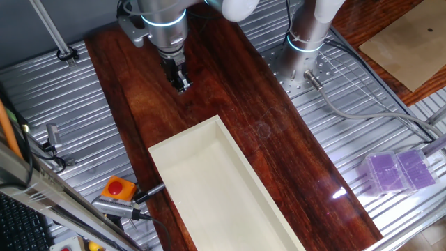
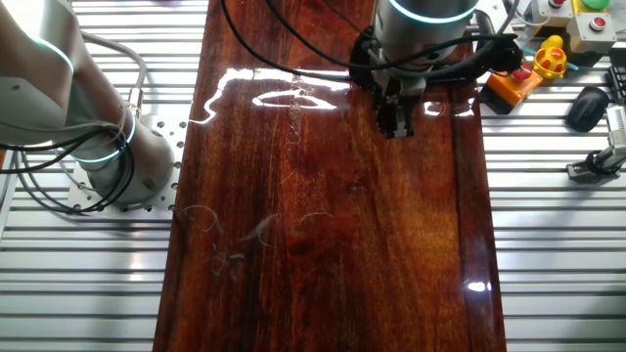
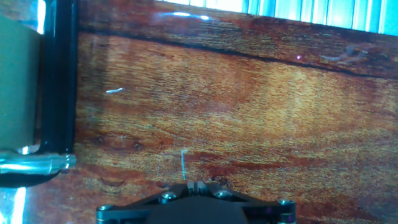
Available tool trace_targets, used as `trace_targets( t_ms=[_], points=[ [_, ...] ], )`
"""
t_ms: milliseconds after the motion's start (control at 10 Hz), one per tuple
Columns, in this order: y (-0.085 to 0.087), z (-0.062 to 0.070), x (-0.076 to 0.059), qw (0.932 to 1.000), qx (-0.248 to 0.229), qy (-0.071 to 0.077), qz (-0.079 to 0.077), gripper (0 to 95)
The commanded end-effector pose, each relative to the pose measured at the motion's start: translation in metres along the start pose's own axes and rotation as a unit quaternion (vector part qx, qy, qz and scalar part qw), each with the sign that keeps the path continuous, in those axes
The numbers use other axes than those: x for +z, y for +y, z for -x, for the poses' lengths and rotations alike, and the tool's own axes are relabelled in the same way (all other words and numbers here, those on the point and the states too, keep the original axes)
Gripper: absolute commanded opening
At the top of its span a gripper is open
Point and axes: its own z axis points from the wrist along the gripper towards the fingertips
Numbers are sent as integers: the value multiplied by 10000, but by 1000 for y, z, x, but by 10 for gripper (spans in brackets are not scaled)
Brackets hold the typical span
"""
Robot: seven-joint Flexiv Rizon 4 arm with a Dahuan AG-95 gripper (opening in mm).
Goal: Turn on the water tap
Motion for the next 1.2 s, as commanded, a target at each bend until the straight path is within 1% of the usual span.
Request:
trace_targets(
  t_ms=[100, 300, 500, 700, 900, 1000, 1100, 1200],
  points=[
    [-3, 1, 1, 9996, -268, -18, 30, 0],
    [-3, 1, 1, 9977, -681, 4, 30, 0],
    [-3, 1, 1, 9953, -969, 1, 53, 0],
    [-3, 1, 1, 9959, -900, 105, 42, 0],
    [11, 7, 3, 9980, -622, 94, 93, 0],
    [25, 7, 2, 9988, -472, 104, 77, 0],
    [35, 4, -1, 9992, -384, 101, 84, 0],
    [49, -5, -6, 9995, -278, 87, 90, 0]
  ],
)
